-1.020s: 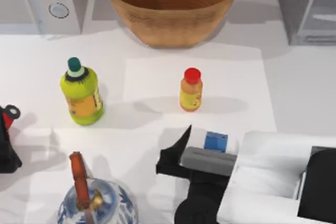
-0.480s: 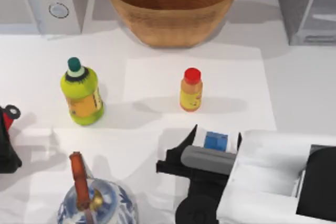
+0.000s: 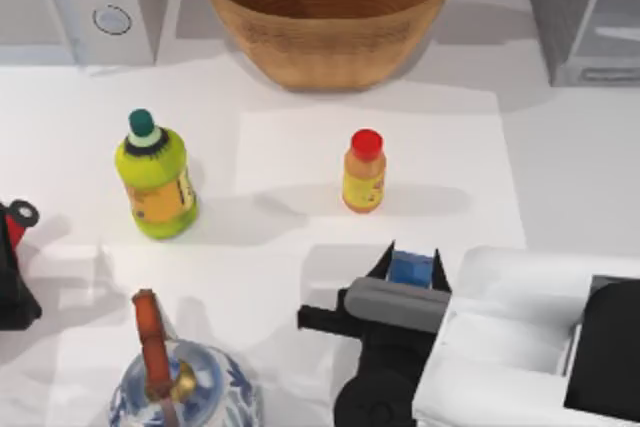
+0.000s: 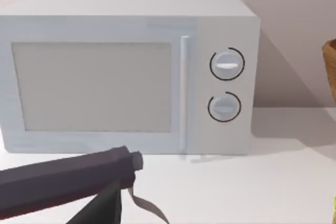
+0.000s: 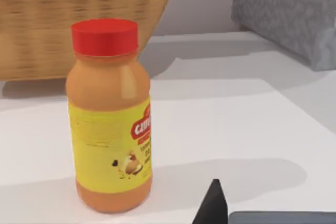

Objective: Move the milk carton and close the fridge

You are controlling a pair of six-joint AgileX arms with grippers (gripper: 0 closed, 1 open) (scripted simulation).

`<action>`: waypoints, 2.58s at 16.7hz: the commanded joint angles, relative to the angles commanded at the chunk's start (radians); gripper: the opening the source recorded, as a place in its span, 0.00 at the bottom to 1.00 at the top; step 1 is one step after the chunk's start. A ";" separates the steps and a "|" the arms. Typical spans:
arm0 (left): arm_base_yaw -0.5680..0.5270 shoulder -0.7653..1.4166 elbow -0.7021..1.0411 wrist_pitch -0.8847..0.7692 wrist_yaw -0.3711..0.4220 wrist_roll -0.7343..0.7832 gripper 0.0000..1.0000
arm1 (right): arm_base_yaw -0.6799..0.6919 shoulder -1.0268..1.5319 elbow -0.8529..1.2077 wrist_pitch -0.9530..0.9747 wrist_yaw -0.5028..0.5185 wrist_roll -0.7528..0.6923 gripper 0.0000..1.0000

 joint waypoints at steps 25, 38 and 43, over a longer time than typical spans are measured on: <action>0.000 0.000 0.000 0.000 0.000 0.000 1.00 | -0.054 -0.185 -0.035 -0.125 -0.067 0.007 0.00; 0.000 0.000 0.000 0.000 0.000 0.000 1.00 | -0.895 -0.743 -0.239 -0.385 -1.120 -0.041 0.00; 0.000 0.000 0.000 0.000 0.000 0.000 1.00 | -1.111 -0.876 -0.322 -0.488 -1.347 -0.043 0.00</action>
